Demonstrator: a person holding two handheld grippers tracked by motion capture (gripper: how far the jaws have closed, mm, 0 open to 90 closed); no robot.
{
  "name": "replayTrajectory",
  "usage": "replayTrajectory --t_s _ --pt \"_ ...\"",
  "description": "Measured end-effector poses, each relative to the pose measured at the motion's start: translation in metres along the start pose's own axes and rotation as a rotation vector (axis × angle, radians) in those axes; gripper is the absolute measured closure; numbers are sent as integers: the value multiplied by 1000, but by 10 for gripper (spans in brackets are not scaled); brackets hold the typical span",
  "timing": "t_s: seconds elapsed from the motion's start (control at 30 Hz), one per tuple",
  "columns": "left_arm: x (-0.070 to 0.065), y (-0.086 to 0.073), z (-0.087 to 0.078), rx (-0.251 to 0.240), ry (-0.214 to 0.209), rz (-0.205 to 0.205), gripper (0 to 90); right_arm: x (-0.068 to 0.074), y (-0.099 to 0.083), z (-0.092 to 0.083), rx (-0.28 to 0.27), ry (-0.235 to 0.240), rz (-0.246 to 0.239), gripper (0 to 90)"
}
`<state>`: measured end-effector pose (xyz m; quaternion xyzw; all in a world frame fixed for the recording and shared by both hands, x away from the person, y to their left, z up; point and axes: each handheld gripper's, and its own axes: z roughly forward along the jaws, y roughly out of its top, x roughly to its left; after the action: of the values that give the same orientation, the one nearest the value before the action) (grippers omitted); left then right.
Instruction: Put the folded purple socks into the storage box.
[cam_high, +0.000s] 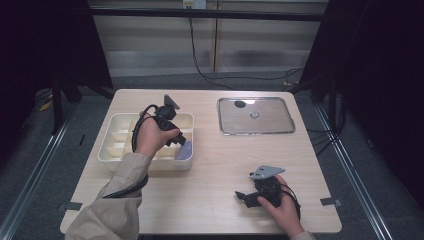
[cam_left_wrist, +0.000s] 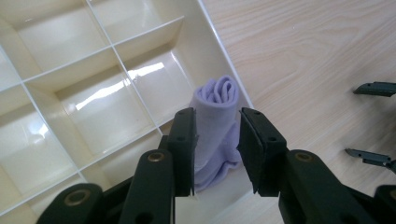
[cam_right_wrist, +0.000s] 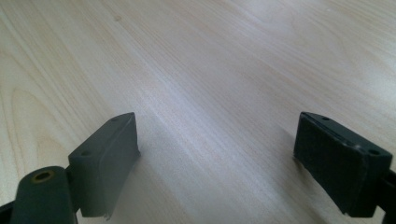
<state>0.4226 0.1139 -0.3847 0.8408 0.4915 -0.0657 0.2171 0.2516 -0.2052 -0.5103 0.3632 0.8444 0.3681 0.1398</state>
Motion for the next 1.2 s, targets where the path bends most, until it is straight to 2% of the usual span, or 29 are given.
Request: replayTrajectory --t_s 0.17,0.37,0.7,0.93,1.2 --pt "-1 4 -3 2 3 -10 681 0 0 0 0 0 0 131" --pt "-4 9 -8 0 -4 2 702 0 0 0 -1 2 -1 131" --pt "-5 14 -11 21 -12 -11 781 0 0 0 -1 0 -1 131" --pt "-6 17 -14 28 -1 -2 805 0 0 0 1 1 2 131" --pt "-7 19 -7 51 -1 -17 880 0 0 0 -1 0 -1 131"
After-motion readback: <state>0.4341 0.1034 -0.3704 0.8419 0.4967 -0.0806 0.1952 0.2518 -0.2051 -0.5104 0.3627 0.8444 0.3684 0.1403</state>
